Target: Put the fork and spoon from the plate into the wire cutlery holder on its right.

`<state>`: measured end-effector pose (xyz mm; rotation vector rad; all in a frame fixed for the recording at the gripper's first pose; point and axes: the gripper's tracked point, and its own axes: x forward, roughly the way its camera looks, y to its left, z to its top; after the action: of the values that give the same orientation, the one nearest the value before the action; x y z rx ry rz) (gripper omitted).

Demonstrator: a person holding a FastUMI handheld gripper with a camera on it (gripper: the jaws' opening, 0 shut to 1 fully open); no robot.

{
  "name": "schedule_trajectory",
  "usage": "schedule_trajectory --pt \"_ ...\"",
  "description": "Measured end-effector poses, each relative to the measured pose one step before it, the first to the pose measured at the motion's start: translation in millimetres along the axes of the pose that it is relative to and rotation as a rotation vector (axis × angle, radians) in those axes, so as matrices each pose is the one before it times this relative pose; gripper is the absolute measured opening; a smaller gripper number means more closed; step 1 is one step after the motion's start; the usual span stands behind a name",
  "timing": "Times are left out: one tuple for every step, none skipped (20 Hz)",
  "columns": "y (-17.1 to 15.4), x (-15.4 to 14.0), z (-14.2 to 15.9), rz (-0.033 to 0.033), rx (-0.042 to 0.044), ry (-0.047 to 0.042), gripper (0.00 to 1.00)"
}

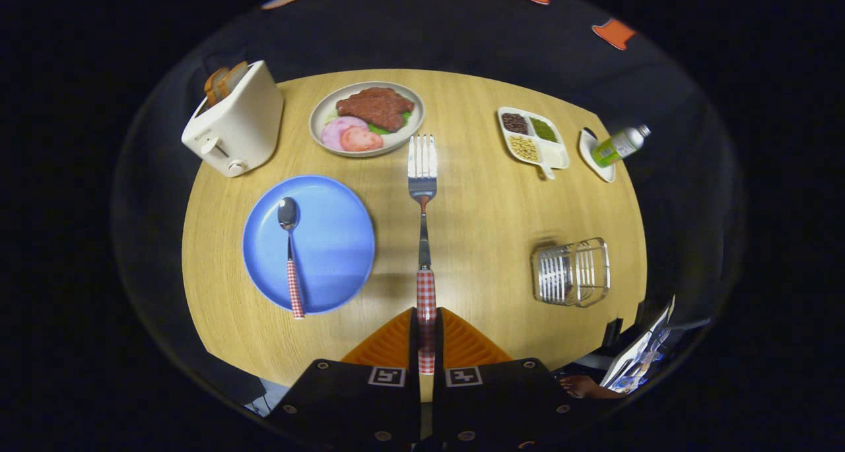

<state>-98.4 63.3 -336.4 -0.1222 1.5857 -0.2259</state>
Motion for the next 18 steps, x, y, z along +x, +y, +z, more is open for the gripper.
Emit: schedule_trajectory --pt "-16.34 -3.63 -3.44 -0.01206 0.02363 0.00744 0.08" --pt "-15.27 -3.53 -3.29 -0.01219 0.01897 0.01193 0.08" --pt "-17.32 -3.12 -2.71 -0.01391 0.01304 0.01354 0.08" --pt "-16.44 -2.16 -1.96 -0.01568 0.01249 0.01436 0.08" --pt "-15.27 -0.08 -2.76 -0.01314 0.00996 0.01234 0.08" --pt "-13.67 0.62 -3.52 -0.01153 0.00085 0.01819 0.08" --pt "-13.44 0.22 -3.61 -0.01037 -0.00274 0.02287 0.08" --pt "-11.95 1.85 -3.96 -0.00589 0.00033 0.02361 0.08" --pt "-9.56 4.16 -3.64 -0.00189 0.00743 0.02242 0.08" --pt "-7.70 2.99 -3.13 0.00326 0.00735 0.02450 0.08" --pt "-7.87 3.26 -4.35 0.00366 0.00137 0.02828 0.08" --pt "-7.56 2.50 -5.21 0.00110 -0.00308 0.03678 0.08" --pt "-6.49 2.31 -3.69 -0.00003 -0.00035 0.03256 0.08" --pt "-5.07 2.03 -2.41 0.00524 0.00161 0.03118 0.08" --pt "-3.22 1.35 -0.71 0.00868 0.00219 0.02600 0.08" --pt "0.06 4.66 -4.21 0.01234 -0.00386 0.03138 0.08" --pt "-2.50 1.00 -2.50 0.00498 -0.01027 0.03258 0.08" --pt "-3.31 0.48 -2.55 -0.00351 -0.00744 0.03810 0.08"
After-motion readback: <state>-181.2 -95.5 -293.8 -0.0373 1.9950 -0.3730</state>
